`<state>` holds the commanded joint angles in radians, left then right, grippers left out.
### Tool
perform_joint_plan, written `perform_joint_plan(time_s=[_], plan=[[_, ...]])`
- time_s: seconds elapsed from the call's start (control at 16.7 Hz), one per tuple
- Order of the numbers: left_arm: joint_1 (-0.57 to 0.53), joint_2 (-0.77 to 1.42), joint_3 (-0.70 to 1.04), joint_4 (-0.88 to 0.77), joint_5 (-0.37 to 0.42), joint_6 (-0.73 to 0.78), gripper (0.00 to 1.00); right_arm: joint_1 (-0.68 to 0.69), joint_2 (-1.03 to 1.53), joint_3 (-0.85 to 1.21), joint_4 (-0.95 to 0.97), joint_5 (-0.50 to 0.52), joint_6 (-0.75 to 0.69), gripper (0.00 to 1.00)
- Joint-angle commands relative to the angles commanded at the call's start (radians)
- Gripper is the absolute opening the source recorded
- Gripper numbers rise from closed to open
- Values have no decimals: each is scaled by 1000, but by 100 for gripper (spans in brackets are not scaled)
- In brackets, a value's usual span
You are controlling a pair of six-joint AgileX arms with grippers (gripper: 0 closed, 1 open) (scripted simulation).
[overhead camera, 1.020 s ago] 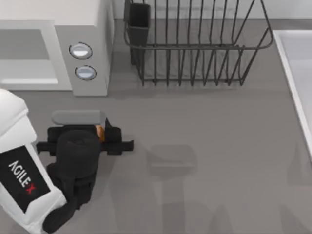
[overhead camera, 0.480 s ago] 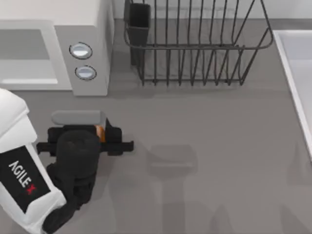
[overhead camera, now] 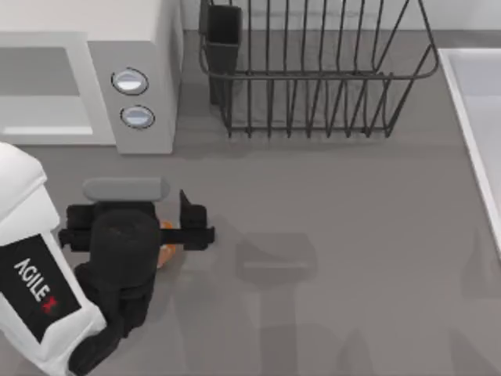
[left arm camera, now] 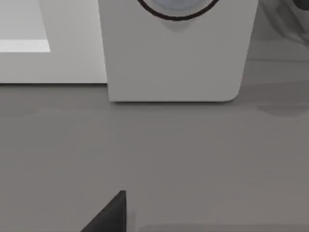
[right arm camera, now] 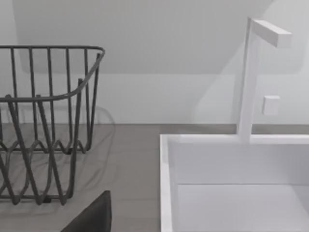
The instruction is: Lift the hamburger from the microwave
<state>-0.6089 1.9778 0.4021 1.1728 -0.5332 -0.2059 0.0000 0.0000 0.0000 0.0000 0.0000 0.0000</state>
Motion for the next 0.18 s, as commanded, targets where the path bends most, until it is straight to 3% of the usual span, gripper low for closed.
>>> perform_joint_plan(time_s=[0.18], plan=[[0,0,0,0,0,0,100,0,0,0,0,0,0,100]])
